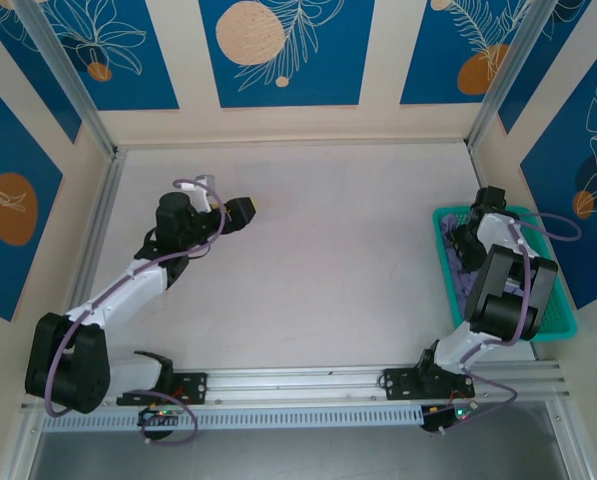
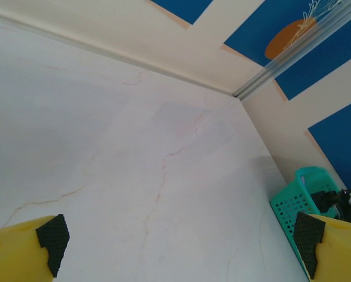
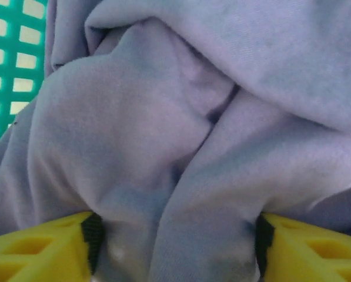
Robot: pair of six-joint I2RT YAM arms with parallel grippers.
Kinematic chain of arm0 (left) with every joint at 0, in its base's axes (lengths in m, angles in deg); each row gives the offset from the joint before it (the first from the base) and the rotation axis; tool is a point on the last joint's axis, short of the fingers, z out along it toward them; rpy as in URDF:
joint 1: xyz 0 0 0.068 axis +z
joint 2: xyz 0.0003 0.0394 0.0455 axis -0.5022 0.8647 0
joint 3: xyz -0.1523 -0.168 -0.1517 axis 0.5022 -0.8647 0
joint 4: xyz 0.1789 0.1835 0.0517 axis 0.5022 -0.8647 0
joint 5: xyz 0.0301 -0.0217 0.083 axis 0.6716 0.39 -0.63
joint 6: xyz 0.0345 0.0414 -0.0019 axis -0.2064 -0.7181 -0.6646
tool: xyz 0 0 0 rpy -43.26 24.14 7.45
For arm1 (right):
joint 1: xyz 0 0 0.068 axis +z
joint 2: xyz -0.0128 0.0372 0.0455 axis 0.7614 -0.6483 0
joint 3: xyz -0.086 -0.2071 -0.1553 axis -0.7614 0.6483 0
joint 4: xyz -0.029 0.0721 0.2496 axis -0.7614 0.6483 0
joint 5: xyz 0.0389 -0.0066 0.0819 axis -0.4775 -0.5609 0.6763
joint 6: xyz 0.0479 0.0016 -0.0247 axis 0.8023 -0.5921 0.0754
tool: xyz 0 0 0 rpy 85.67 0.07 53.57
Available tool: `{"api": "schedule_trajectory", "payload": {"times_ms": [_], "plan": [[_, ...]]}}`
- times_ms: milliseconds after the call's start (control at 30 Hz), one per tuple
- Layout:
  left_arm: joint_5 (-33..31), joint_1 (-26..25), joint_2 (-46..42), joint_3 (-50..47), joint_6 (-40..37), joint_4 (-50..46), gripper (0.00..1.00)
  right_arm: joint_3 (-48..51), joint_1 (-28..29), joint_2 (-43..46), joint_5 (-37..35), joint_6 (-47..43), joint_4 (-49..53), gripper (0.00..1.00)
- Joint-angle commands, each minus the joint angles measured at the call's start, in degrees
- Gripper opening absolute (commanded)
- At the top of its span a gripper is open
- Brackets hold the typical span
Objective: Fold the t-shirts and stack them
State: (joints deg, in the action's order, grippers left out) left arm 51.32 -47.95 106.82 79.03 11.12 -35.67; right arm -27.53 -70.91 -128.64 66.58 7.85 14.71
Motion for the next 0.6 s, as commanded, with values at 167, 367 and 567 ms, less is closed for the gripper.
{"api": "schedule_trajectory", "payload": {"times_ms": [167,367,567], "plan": [[0.81,-0.48,-0.01,1.57,-1.89,-0.25,1.0,-0.34,3.65,6.49,-0.14,-3.42,-4.03,0.0],[1.18,-0.67,0.41,1.79,-1.76,-0.2,1.0,-5.1,10.98,22.79,-12.65,-5.44,2.35,0.0],[1.54,-0.96,0.38,1.93,-1.75,-0.08,1.0,-14.31,20.34,34.67,-24.44,-9.52,5.32,0.0]]}}
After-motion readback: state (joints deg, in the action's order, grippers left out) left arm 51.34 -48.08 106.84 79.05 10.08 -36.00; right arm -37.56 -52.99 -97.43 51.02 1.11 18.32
